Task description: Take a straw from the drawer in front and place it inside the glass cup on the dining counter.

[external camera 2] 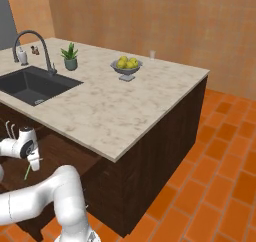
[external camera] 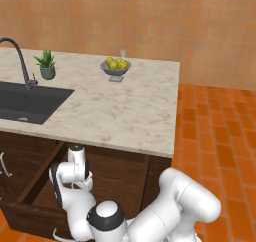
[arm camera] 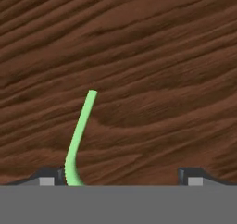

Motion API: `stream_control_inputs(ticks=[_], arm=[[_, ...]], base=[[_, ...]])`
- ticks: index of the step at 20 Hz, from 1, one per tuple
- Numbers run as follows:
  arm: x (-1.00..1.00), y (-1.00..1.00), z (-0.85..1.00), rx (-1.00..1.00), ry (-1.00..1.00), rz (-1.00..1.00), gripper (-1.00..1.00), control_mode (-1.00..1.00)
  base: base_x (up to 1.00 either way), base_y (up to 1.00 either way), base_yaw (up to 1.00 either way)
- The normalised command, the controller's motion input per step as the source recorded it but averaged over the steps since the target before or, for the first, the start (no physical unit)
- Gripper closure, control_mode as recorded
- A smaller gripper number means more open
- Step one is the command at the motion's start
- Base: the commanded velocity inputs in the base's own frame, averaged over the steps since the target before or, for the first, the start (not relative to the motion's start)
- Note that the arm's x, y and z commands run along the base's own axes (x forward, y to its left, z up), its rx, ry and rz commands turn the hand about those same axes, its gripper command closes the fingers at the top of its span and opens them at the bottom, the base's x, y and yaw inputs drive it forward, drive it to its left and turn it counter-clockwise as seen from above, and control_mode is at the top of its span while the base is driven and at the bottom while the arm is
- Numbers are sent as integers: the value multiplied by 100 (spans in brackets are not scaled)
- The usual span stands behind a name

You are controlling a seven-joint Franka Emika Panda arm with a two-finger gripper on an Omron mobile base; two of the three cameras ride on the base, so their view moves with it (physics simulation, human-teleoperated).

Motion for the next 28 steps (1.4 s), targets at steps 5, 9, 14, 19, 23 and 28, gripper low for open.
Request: stream_control_inputs(ticks=[5,9,14,19,23,28], arm=[[12,5,-28,0,0,6,-100,-100],[0,14,-77,0,4,5,100,-100],[-7,22,-80,0,6,6,100,-100],[-33,74,-83,0,0,10,100,-100],[-51,99,-80,0,-5,14,100,-100],[-46,78,-73,0,-15,13,100,-100]], base=[[0,0,0],[0,0,0],[0,0,0],[0,0,0],[0,0,0],[0,0,0]])
